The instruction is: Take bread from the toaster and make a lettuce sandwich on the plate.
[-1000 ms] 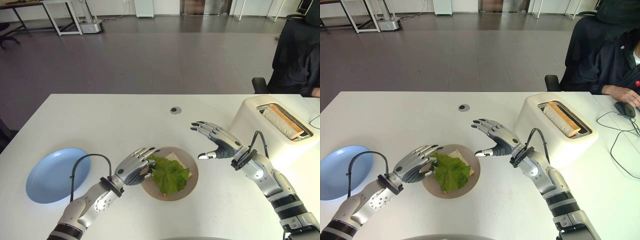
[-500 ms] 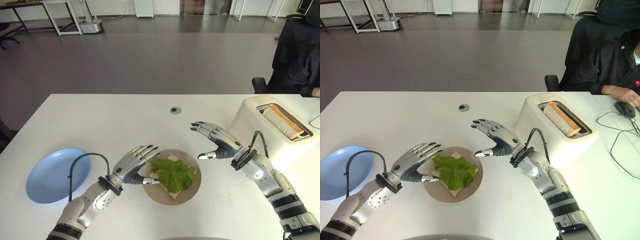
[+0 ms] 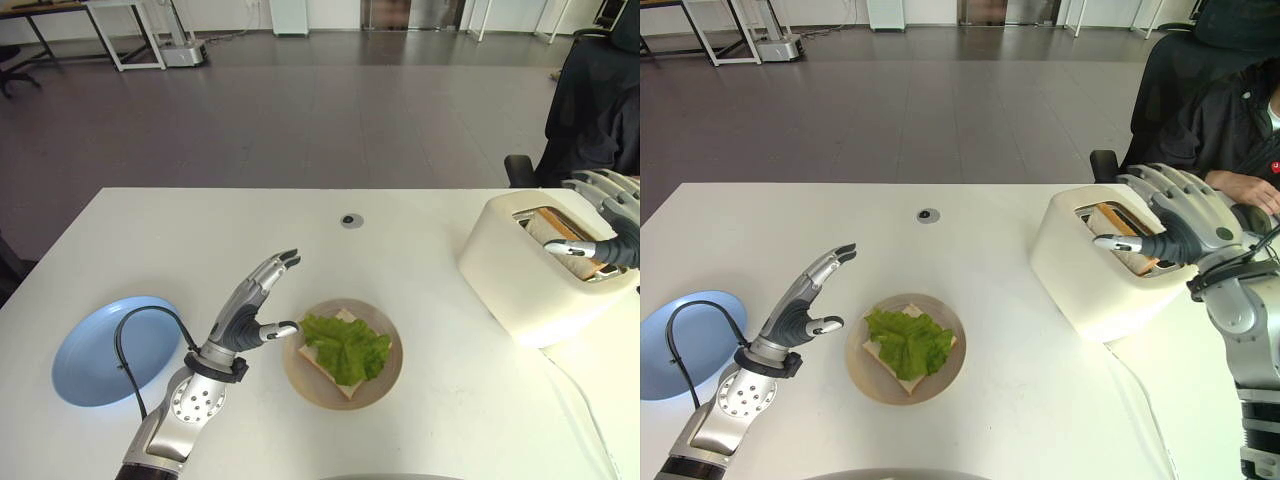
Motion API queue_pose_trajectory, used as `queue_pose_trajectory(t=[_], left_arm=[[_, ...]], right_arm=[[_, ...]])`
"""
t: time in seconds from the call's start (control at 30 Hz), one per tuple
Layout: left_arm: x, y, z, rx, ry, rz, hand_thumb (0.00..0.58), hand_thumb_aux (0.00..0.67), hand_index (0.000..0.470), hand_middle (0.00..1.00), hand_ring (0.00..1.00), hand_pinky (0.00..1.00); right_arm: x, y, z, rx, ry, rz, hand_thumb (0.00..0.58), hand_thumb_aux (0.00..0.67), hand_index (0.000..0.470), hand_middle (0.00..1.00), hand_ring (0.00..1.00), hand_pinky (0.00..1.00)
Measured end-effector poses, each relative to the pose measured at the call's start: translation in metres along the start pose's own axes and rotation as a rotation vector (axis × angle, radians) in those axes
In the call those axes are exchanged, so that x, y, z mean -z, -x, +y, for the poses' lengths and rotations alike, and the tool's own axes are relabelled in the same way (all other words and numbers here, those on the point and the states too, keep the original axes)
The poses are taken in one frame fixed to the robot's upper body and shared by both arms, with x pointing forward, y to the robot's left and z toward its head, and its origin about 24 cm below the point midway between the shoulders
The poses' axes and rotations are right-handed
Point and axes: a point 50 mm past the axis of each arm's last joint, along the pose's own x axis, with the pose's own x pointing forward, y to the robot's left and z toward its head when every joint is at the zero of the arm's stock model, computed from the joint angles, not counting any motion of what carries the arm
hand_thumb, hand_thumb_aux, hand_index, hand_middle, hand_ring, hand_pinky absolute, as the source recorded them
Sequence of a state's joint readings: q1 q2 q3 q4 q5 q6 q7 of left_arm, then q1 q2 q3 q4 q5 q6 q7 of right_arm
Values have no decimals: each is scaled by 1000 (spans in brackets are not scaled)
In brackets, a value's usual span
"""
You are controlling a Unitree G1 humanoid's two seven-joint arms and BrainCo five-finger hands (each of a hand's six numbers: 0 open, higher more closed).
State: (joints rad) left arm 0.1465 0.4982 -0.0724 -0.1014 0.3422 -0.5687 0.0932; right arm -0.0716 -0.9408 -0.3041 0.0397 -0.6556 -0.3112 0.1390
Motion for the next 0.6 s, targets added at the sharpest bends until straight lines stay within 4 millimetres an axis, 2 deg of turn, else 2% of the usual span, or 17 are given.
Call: queue_pose_trajectory(t=[0.03, 0.07, 0.1, 0.13, 0.17, 0.4, 0.6], left_arm=[[-1, -1, -1, 0, 6, -3, 0, 0, 0, 0, 0, 0], [-1, -2, -2, 7, -1, -5, 0, 0, 0, 0, 0, 0], [-1, -2, -2, 11, -2, -5, 0, 0, 0, 0, 0, 0], [-1, -2, -3, 11, -3, -7, 0, 0, 0, 0, 0, 0], [-1, -2, -3, 12, -6, -8, 0, 0, 0, 0, 0, 0], [-1, -1, -1, 0, -14, -8, 0, 0, 0, 0, 0, 0], [1, -1, -3, -1, -8, -4, 0, 0, 0, 0, 0, 0]], right_arm=[[9, 2, 6, -39, 19, 52, 0, 0, 0, 0, 0, 0], [14, 4, 10, -62, 25, 79, 36, 21, 15, 0, 0, 0], [15, 4, 14, -79, 22, 92, 244, 160, 112, 0, 0, 0], [16, 4, 15, -86, 18, 96, 493, 410, 288, 0, 0, 0], [16, 4, 15, -87, 10, 95, 580, 670, 470, 0, 0, 0], [-5, -6, 11, -43, -95, -24, 580, 670, 470, 0, 0, 0], [-5, -5, 11, -43, -207, -12, 580, 670, 470, 0, 0, 0]])
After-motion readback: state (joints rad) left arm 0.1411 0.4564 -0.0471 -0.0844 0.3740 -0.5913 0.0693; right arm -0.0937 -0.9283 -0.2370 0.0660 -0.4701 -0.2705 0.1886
